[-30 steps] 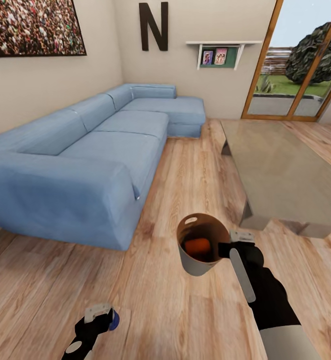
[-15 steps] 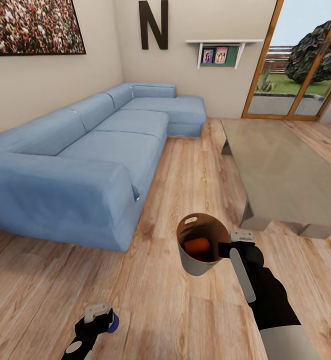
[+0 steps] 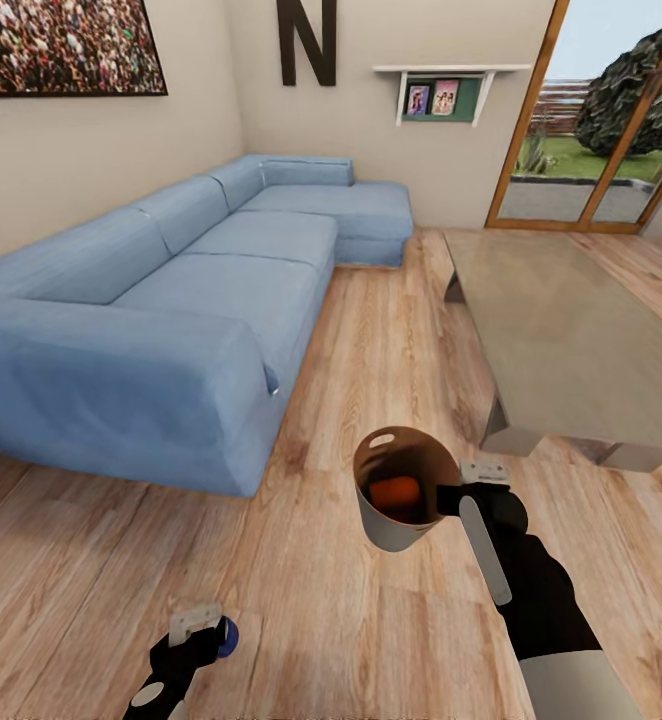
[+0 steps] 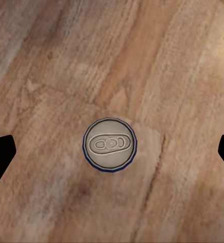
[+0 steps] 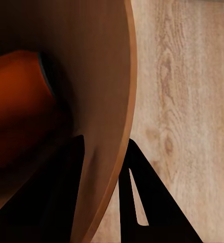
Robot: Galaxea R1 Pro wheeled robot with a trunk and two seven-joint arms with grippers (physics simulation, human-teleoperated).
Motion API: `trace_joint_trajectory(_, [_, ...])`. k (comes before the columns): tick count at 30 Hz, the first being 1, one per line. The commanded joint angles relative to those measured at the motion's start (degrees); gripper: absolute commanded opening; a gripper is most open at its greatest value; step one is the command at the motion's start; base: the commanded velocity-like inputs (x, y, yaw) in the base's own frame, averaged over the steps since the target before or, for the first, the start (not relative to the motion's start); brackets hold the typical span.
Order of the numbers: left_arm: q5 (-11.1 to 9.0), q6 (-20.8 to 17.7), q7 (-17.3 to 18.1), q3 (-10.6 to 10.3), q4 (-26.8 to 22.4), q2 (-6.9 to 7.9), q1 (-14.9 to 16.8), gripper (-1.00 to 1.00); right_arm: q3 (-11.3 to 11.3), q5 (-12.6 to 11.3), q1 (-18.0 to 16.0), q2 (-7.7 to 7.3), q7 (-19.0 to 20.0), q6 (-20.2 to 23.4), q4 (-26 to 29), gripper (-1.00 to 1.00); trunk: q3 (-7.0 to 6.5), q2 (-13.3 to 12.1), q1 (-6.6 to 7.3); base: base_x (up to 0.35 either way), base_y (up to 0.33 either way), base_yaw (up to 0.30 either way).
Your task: Put the three can of soda from the living room inside the tash can in the kitchen.
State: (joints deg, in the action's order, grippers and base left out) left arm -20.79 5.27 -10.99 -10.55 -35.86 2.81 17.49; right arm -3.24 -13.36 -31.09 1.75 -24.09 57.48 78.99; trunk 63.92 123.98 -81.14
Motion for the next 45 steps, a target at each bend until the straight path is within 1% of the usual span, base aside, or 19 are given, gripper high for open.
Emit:
trace_joint_trajectory(1, [-0.01,0.00,0.00,0.00,0.00,0.00,0.00,1.00,-0.01,-0.25,-0.03,0.01,0.10,-0.17,0.03,-1.00,0.09,0.00,0.01,0.000,0.000,0.000])
trace_joint_trajectory(8, [0.01,0.00,0.00,0.00,0.00,0.00,0.00,1.00,-0.01,-0.25,-0.03,0.01,0.10,-0.17,0.03,-1.00,0.67,0.00,0.01,0.028,0.000,0.000])
trace_joint_trajectory(16, [-0.01,0.00,0.00,0.00,0.00,0.00,0.00,1.00,-0.01,-0.24,-0.03,0.01,0.10,-0.17,0.03,-1.00,0.79,0.00,0.01,0.157,0.000,0.000])
trace_joint_trajectory(21, [-0.01,0.00,0.00,0.00,0.00,0.00,0.00,1.00,-0.01,-0.25,-0.03,0.01,0.10,-0.17,0.03,-1.00,0.98,0.00,0.01,0.020,0.000,0.000])
trace_joint_trajectory(37, [0.03,0.05,0.00,0.00,0.00,0.00,0.00,1.00,-0.01,-0.25,-0.03,0.01,0.10,-0.17,0.03,-1.00,2.33,0.00,0.01,0.002,0.000,0.000])
trace_joint_trajectory(41, [0.02,0.07,0.00,0.00,0.00,0.00,0.00,1.00,-0.01,-0.24,-0.03,0.01,0.10,-0.17,0.03,-1.00,2.48,0.00,0.01,0.000,0.000,0.000])
trace_joint_trajectory(45, [0.03,0.09,0.00,0.00,-0.05,0.00,0.00,1.00,-0.04,-0.25,-0.03,0.01,0.10,-0.17,0.04,-1.00,3.24,1.61,-0.87,0.000,0.000,0.000])
